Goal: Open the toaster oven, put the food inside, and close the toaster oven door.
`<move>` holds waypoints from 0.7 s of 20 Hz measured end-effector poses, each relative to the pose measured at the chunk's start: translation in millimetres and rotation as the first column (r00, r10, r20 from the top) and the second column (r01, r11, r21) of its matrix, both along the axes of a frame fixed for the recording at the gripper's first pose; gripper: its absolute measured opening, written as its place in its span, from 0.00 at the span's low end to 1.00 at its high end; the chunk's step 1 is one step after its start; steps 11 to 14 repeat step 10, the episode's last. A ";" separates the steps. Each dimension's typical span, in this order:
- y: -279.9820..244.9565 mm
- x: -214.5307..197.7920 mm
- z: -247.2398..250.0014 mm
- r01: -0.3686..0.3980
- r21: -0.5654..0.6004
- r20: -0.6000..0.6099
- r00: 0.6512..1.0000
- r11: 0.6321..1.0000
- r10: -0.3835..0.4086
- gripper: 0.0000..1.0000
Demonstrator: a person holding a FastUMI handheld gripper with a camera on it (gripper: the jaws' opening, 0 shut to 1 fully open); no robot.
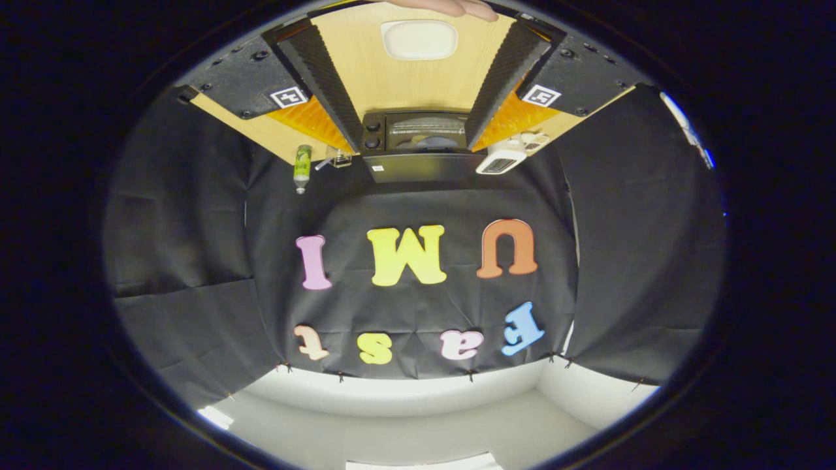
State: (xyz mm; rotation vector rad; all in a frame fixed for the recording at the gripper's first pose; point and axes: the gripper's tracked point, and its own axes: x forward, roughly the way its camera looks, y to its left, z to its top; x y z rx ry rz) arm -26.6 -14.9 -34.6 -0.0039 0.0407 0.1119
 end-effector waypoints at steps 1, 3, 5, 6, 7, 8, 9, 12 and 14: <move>3.5 -1.9 0.8 -0.009 -0.006 0.006 1.000 1.000 0.009 1.00; 9.8 -5.6 0.7 -0.028 -0.018 0.013 1.000 0.999 0.028 1.00; 11.4 -7.4 1.7 -0.037 -0.017 0.016 0.999 0.999 0.038 1.00; 11.6 -8.8 1.9 -0.040 -0.017 0.016 0.999 0.999 0.040 1.00; 11.3 -9.9 2.5 -0.040 -0.016 0.016 0.999 0.999 0.041 1.00; 11.3 -10.4 2.5 -0.041 -0.014 0.015 0.999 0.999 0.041 1.00; 12.2 -10.9 2.0 -0.042 -0.014 0.011 0.999 0.999 0.042 1.00; 12.3 -11.6 1.2 -0.044 -0.012 0.008 0.999 0.999 0.044 1.00; 12.3 -11.6 1.2 -0.044 -0.012 0.008 0.999 0.999 0.044 1.00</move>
